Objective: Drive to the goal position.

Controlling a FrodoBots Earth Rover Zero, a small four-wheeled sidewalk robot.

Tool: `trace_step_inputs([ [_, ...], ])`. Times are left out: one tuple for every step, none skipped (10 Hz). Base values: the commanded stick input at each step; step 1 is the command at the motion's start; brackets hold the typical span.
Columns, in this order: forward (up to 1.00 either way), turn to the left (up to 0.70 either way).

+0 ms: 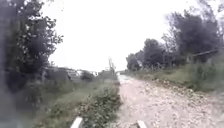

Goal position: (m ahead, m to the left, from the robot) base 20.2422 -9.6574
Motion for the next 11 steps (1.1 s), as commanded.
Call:
trace_step_inputs([
  [0.7, 0.0],
  [0.7, 0.0],
  [0.7, 0.0],
  [0.7, 0.0],
  [0.7, 0.0],
  [0.7, 0.0],
  [0.7, 0.0],
  [0.7, -0.05],
  [0.7, -0.32],
  [0.7, -0.22],
  [0.7, -0.08],
])
